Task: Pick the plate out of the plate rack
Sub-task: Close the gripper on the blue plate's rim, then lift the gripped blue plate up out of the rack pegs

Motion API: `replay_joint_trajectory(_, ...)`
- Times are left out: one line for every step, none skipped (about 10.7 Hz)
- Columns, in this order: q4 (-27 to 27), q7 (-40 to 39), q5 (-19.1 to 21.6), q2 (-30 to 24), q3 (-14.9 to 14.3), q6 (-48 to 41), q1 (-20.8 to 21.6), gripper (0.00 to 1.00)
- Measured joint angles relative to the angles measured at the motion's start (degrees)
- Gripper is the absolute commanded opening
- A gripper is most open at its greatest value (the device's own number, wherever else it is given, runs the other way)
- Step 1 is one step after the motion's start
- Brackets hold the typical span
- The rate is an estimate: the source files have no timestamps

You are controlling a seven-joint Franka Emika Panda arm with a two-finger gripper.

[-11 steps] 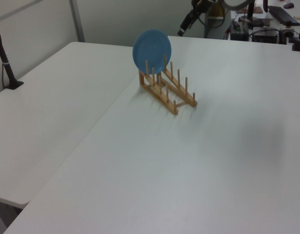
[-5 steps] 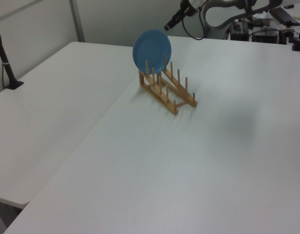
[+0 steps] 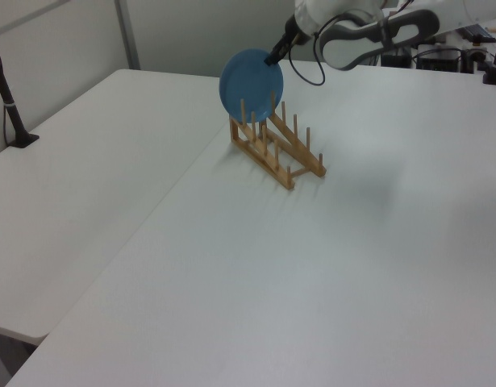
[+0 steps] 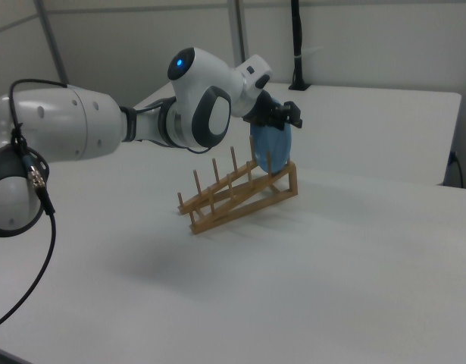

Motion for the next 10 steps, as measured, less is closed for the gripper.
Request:
replay_joint_trajectory(0.92, 0.0, -0.46, 1.12, 0.0, 0.0, 0.06, 0.31)
replay_joint_trajectory(1.43, 0.0, -0.59, 1.63, 0.0, 0.0, 0.24, 0.12)
replay_joint_trajectory(1.69, -0.01, -0.97, 1.69, 0.0, 0.0, 0.45, 0.03)
replay_joint_trajectory(1.91, -0.01, -1.22, 1.69, 0.0, 0.01, 0.57, 0.0)
replay_joint_trajectory(2.01, -0.17, -1.33, 1.68, 0.0, 0.01, 0.58, 0.0)
replay_joint_trajectory(2.07, -0.19, -1.34, 1.68, -0.01, 0.01, 0.57, 0.0)
replay_joint_trajectory(2.11, -0.2, -1.34, 1.68, -0.01, 0.01, 0.54, 0.0)
replay_joint_trajectory(2.19, -0.2, -1.35, 1.66, -0.03, 0.01, 0.53, 0.0)
replay_joint_trajectory(2.47, -0.2, -1.35, 1.52, -0.09, 0.02, 0.51, 0.0)
replay_joint_trajectory(2.88, -0.2, -1.35, 1.11, -0.34, 0.02, 0.49, 0.0)
